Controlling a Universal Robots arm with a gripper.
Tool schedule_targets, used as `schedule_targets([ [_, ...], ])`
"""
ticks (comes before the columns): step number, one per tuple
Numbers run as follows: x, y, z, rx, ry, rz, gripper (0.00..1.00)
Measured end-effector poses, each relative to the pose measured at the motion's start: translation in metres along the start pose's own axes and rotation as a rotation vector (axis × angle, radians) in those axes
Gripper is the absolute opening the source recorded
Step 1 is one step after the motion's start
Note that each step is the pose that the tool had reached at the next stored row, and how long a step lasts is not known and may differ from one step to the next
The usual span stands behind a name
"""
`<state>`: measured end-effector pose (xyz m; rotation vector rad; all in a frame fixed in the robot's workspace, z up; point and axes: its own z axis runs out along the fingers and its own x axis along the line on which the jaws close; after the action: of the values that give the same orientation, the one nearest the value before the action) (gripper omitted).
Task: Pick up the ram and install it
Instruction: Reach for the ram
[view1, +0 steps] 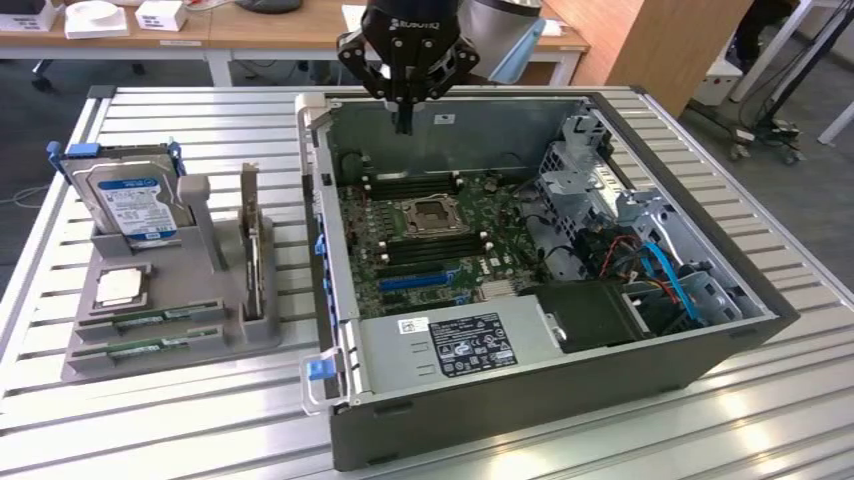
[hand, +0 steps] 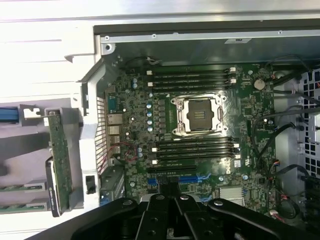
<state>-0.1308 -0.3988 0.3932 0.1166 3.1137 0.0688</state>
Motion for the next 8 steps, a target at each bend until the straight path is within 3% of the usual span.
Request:
schedule_targets([
  [8, 0.03, -0.0023, -0.0006, 0.0, 0.0, 0.0, 0.1],
])
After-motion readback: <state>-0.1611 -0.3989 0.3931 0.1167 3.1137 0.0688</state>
